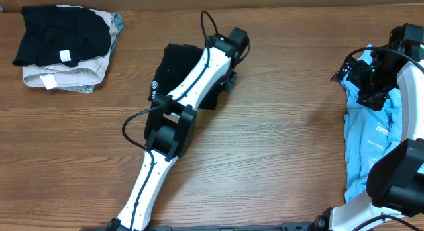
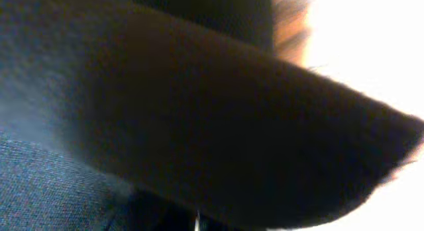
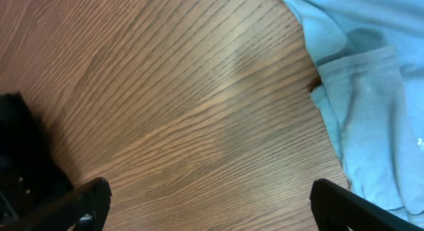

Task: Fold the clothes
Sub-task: 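Lift the bundle with the left gripper and carry it to the top-left stack, then lower the bundle onto the stack and open the left gripper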

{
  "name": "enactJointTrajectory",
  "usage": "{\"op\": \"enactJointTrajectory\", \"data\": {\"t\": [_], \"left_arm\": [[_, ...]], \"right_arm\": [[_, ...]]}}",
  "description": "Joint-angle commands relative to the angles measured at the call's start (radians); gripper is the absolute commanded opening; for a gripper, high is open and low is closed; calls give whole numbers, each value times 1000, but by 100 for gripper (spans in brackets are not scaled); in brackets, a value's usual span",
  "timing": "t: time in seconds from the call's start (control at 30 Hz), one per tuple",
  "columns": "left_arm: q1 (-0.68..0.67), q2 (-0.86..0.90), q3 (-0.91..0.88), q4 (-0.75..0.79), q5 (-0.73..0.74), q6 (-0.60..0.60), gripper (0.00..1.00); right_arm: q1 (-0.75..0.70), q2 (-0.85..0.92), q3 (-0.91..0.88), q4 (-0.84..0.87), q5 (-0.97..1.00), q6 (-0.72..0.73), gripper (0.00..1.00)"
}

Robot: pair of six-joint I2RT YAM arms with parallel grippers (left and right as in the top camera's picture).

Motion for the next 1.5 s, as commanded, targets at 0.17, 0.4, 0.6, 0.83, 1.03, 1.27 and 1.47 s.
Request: {"op": "enactJointTrajectory", "data": {"t": [0.17, 0.4, 0.6, 0.83, 1.03, 1.27, 1.47], "left_arm": [[153, -76, 235, -173, 100, 123, 4], [240, -258, 365, -205, 106, 174, 4], [320, -401, 370, -204, 95, 238, 4], [434, -499, 370, -169, -45, 296, 4], [553, -496, 369, -74, -213, 381, 4], [717, -496, 354, 101, -227, 330, 4], [855, -496, 299, 261, -125, 321, 4]], "right_arm": [[5, -21, 13, 12, 2, -4, 100], [5, -21, 13, 6, 2, -4, 100], [5, -21, 13, 1, 2, -4, 100], [5, -21, 13, -11, -2, -4, 100], [5, -21, 13, -26, -2, -4, 100], [5, -21, 13, -50, -2, -4, 100], [5, -21, 13, -53, -2, -3, 100]]}}
